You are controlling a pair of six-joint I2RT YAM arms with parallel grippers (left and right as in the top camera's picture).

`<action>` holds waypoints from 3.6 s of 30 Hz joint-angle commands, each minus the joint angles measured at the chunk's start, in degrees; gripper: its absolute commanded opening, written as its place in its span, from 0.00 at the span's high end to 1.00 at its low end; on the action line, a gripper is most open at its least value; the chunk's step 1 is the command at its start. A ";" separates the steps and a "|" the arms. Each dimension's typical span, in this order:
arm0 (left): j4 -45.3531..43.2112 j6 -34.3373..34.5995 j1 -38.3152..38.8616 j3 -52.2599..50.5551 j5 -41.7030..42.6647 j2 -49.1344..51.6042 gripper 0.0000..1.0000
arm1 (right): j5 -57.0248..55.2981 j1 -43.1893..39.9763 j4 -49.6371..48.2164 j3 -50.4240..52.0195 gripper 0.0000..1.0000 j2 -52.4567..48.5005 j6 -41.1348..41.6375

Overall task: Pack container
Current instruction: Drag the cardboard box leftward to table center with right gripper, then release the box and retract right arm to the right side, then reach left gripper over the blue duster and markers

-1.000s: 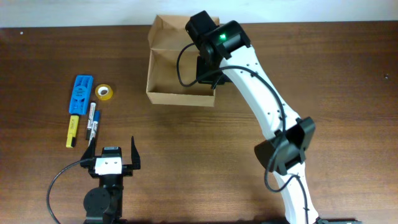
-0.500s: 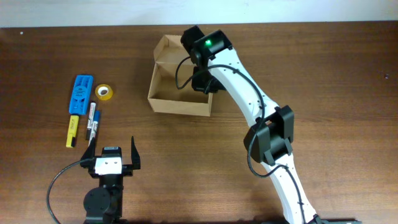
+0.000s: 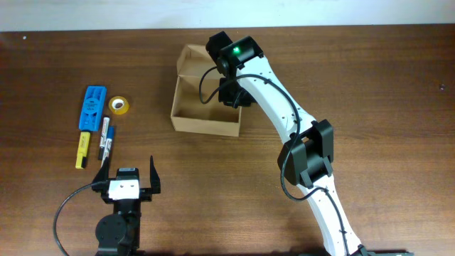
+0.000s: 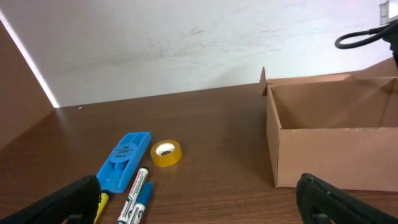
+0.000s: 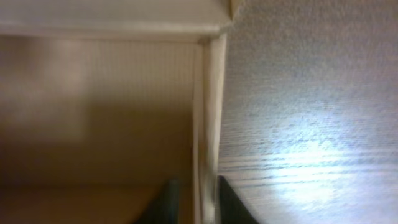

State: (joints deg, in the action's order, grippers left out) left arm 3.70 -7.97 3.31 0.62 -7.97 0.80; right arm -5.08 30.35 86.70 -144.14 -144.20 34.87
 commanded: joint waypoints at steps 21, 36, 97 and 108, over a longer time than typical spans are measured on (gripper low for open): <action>0.24 -0.87 -0.11 -0.11 0.17 -0.44 0.00 | -7.13 -12.39 5.60 -5.09 0.48 18.97 -11.19; 0.24 -0.87 -0.11 -0.11 0.20 -0.44 0.00 | -0.22 -44.17 10.62 -3.76 0.40 31.85 -18.16; 63.12 -2.40 -22.51 84.67 12.63 84.78 0.05 | -2.03 -47.34 -7.04 35.87 0.01 29.24 -19.65; 68.35 -12.00 -25.88 101.42 13.97 105.11 0.06 | -2.03 -47.34 -7.04 35.87 0.01 29.24 -19.65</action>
State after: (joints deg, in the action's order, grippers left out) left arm 71.64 -15.14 -22.26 97.12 4.21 102.54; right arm -6.17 -17.17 79.64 -108.51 -115.59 15.20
